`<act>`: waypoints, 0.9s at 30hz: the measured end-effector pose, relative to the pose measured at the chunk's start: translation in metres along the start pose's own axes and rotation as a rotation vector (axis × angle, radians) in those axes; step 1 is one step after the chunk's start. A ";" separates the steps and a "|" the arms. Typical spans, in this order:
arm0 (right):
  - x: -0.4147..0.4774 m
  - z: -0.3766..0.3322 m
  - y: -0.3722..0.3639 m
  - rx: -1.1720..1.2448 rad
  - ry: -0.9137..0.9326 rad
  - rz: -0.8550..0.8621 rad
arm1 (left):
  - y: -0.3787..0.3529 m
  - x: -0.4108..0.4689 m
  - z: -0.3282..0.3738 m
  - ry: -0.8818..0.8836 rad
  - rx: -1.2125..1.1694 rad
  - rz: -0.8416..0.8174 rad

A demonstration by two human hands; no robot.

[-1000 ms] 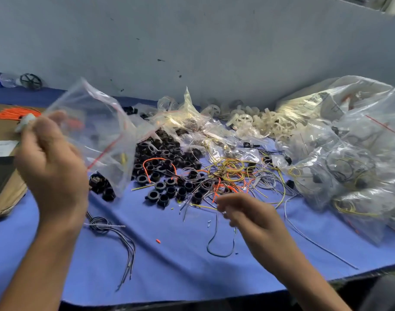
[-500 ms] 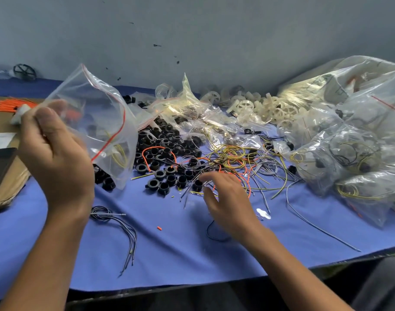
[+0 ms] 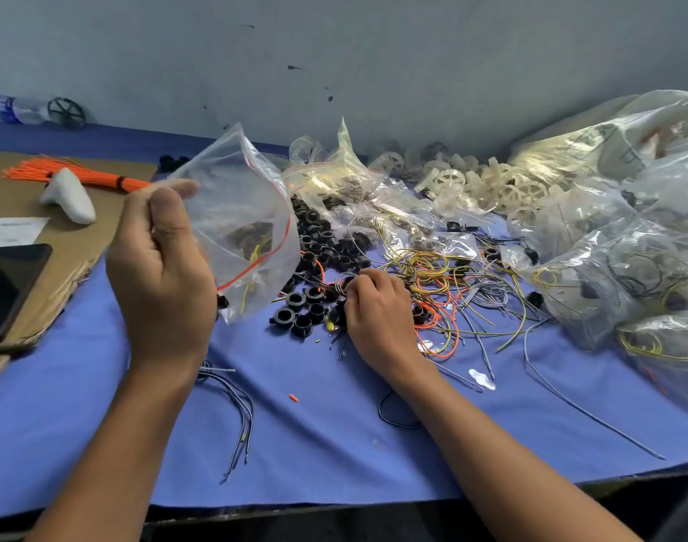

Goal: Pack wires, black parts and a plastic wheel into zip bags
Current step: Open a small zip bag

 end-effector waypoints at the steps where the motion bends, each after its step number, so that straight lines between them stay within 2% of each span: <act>1: -0.001 0.000 0.008 0.024 -0.013 0.065 | -0.002 -0.002 0.000 0.003 0.006 -0.009; 5: -0.011 0.009 0.040 0.067 -0.104 0.336 | -0.015 -0.009 -0.002 0.028 0.004 -0.051; 8: -0.017 0.012 0.049 0.159 -0.103 0.428 | -0.024 -0.017 0.000 0.021 0.015 -0.086; 15: -0.021 0.033 0.051 0.471 -0.205 0.494 | -0.034 -0.028 0.000 0.027 0.044 -0.157; 24: -0.022 0.035 0.065 0.475 -0.202 0.542 | -0.055 -0.045 -0.014 0.107 0.037 -0.270; 27: -0.024 0.041 0.087 0.551 -0.235 0.561 | -0.062 -0.049 -0.014 0.123 0.051 -0.316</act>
Point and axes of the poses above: each hand's wrist, its own x-axis towards the middle knuckle, its own y-axis out of the back of the hand, z = x × y, the point moved 10 cm from there along x, towards the middle knuckle, and after that the axes turned 10 degrees about -x, right-handed, at the moved point
